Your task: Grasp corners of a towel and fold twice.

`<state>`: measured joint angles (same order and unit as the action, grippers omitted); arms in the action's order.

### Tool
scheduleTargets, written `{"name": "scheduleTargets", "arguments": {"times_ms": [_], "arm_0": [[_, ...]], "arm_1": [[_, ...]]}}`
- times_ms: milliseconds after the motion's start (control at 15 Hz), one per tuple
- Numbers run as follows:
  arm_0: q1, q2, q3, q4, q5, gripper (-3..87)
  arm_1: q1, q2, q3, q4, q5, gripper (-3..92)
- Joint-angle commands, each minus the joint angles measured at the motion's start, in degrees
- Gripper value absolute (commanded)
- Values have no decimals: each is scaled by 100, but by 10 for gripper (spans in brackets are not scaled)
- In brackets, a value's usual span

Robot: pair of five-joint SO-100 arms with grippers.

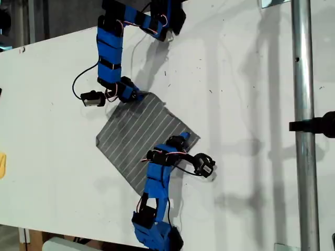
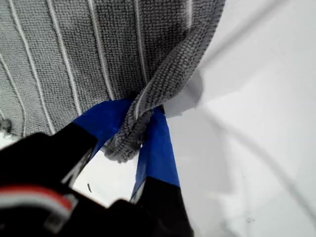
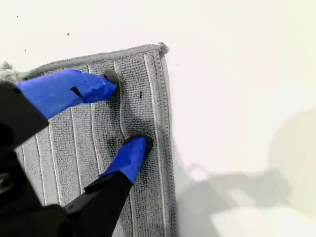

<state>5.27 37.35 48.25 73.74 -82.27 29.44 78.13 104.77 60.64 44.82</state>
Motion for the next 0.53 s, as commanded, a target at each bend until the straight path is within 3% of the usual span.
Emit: {"name": "scheduleTargets", "arguments": {"times_ms": [0, 133, 467], "arm_0": [[79, 44, -44, 149, -70, 101], [97, -18, -26, 167, -62, -20], [211, 158, 9, 431, -360, -12]], "arm_1": [[-132, 114, -132, -44, 88, -2], [-132, 185, -70, -44, 88, -2], [-123, 396, 211, -123, 105, -2]]}}
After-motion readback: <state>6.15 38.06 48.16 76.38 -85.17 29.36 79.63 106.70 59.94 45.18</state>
